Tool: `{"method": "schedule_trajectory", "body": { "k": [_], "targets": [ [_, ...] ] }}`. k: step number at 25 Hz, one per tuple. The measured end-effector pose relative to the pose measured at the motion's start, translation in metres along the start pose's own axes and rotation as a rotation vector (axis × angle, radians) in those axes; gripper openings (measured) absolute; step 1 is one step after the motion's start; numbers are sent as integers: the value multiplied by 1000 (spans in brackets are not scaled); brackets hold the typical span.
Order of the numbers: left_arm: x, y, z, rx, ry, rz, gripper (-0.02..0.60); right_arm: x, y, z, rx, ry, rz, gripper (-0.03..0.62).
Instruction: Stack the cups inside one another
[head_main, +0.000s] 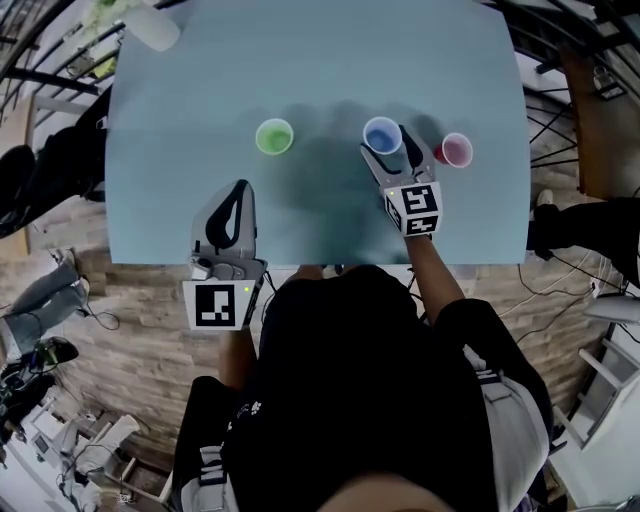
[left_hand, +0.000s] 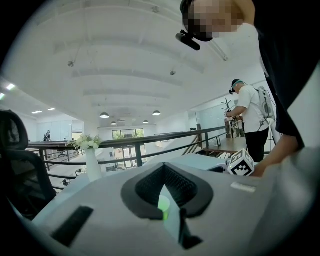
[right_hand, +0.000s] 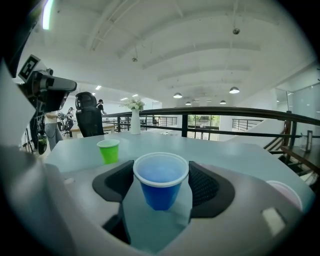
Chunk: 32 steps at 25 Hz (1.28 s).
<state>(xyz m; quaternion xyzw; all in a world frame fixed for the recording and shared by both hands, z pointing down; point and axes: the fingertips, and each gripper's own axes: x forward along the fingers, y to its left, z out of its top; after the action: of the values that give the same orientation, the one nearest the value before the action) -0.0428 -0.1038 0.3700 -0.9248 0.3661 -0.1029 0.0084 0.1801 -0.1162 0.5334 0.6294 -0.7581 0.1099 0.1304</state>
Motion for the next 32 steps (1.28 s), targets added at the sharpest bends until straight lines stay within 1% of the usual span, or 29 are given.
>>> {"method": "schedule_trajectory", "body": {
  "k": [5, 8, 15, 21, 24, 28, 32],
  "targets": [
    [-1, 6, 3, -14, -12, 3, -8, -12, 6, 17, -3, -27, -6, 336],
    [0, 8, 6, -16, -37, -4, -8, -18, 9, 28, -9, -39, -6, 336],
    [3, 10, 4, -30, -45, -15, -8, -33, 24, 65, -52, -89, 23, 336],
    [7, 13, 3, -60, -69, -24, -8, -41, 34, 77, -77, -105, 28, 336],
    [8, 15, 4, -58, -80, -25, -8, -42, 37, 80, -83, -106, 34, 336],
    [6, 19, 3, -65, -80, -9, -8, -40, 42, 83, -90, -110, 52, 336],
    [-2, 25, 2, -67, -76, 26, -8, -29, 52, 92, -101, -126, 99, 336]
  ]
}}
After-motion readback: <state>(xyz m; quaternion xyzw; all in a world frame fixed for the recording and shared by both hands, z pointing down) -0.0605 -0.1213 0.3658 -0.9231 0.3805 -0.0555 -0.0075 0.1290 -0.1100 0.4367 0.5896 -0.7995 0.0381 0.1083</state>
